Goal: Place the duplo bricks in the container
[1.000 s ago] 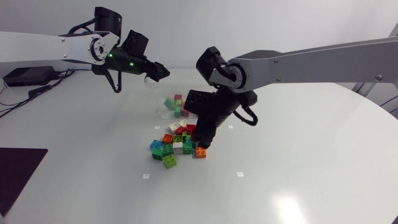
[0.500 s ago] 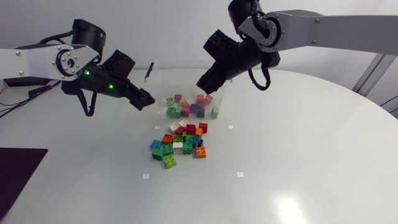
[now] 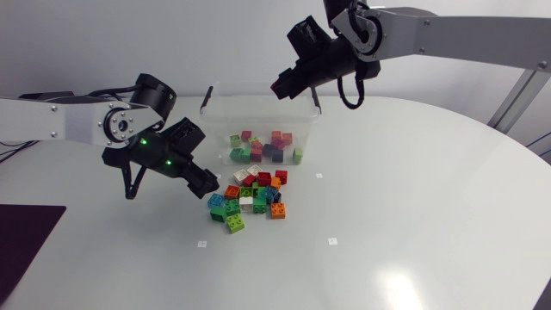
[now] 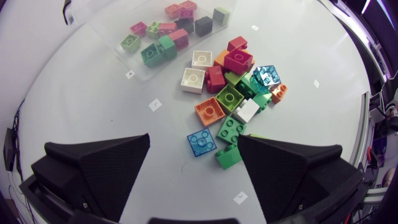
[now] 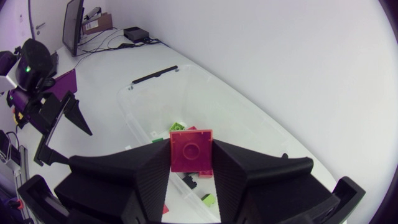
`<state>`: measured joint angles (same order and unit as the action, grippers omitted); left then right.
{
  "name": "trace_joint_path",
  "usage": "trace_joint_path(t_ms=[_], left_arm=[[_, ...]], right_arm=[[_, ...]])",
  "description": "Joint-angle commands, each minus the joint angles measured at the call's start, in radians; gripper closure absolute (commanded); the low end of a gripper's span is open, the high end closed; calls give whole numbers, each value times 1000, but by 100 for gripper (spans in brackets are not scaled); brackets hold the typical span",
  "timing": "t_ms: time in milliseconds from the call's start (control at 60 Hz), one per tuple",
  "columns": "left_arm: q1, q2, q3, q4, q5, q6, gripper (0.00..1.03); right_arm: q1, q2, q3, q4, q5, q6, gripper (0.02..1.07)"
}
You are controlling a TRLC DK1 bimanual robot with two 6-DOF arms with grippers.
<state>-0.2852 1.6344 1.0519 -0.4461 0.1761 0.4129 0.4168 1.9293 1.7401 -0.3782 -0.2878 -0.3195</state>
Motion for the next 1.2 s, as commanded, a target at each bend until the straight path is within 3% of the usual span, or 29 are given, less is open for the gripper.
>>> trace_joint_path(t_ms=[0,150,217,317,350,400,733,1000,1083,1183], left_arm=[[-22,48,-36,-5,-15,-51,6],[-31,93,-39,-6,-32,-114,7],[-34,120,-33,-29,-33,-148,8],[-62,140,-41,-46,-33,-189,8],[-71,140,-44,-48,-33,-203,8],[-81,142,-47,-48,-36,-220,8],[-131,173,-52,-48,-109,-310,13],[-111,177,-75,-25,-119,-318,23],[-95,180,-78,-14,-119,-318,31],[-94,185,-75,1,-119,-322,31]], right_arm=[[-9,45,38,18,4,48,86],[-7,83,72,56,56,80,86],[0,103,82,75,98,86,77],[4,132,107,81,144,96,27],[4,134,108,82,148,99,19],[2,131,107,82,151,105,14],[14,-7,-54,124,188,109,12],[22,-124,-232,156,191,97,12],[33,-151,-275,163,193,94,12],[50,-191,-335,163,194,94,12]])
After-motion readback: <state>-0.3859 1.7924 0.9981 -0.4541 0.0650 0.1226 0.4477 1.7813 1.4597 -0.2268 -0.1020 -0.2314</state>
